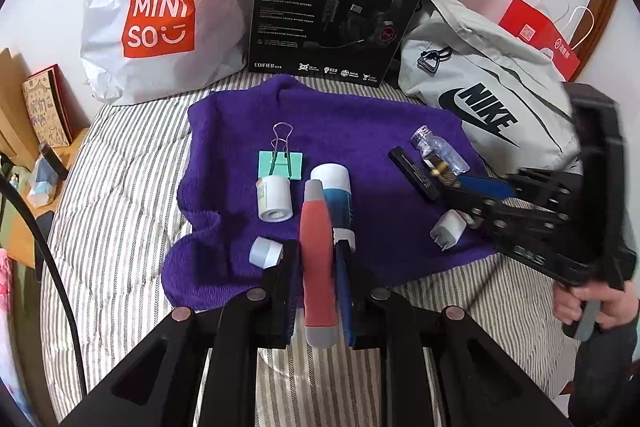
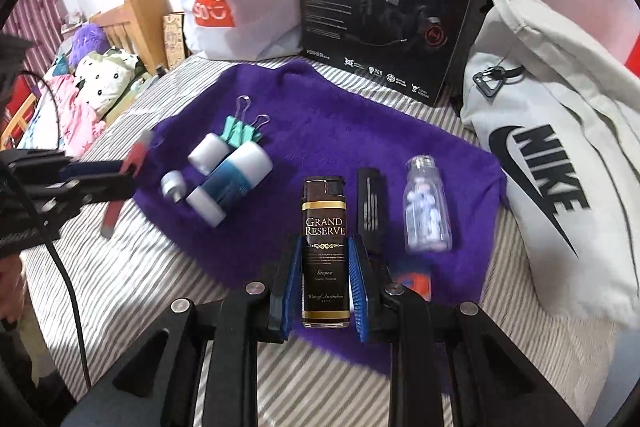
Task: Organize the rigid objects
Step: 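Set the pink tube and Grand Reserve bottle on the towel and release both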
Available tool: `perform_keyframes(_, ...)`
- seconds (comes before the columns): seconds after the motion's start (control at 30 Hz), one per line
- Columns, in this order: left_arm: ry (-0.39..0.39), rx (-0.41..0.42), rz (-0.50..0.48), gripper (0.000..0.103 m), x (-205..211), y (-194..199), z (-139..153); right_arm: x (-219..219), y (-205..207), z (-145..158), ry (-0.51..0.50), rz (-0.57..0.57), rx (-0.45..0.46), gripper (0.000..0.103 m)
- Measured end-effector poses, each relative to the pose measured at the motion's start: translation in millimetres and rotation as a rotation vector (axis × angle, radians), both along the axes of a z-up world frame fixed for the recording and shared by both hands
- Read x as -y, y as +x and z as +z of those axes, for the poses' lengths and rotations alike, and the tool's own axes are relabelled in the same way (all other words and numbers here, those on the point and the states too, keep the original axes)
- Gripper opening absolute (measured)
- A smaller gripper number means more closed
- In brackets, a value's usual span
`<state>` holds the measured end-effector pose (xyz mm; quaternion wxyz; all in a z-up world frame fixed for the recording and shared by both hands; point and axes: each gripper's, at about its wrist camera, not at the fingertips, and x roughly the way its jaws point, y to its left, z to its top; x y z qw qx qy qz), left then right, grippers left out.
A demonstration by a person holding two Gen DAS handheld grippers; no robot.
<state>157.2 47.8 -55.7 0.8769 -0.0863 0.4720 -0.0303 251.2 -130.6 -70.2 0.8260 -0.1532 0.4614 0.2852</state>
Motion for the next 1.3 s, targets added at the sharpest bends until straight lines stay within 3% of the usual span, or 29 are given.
perform_keyframes(0.47, -0.014, -0.014, 0.003, 0.017, -6, 13, -9, -31, 59, -59, -0.029, -0.048, -0.099, 0.024)
perform_keyframes(0.73, -0.015, -0.025, -0.002, 0.017, -4, 15, -11, -33, 59, -58, -0.046, -0.022, -0.079, 0.025)
perform_keyframes(0.9, -0.025, -0.024, 0.002, 0.017, -6, 14, -11, -30, 55, -56, -0.034, -0.005, -0.105, 0.039)
perform_keyframes(1.3, -0.030, -0.025, -0.018, 0.017, 10, 15, -10, 8, 31, -29, -0.008, -0.065, -0.046, 0.039)
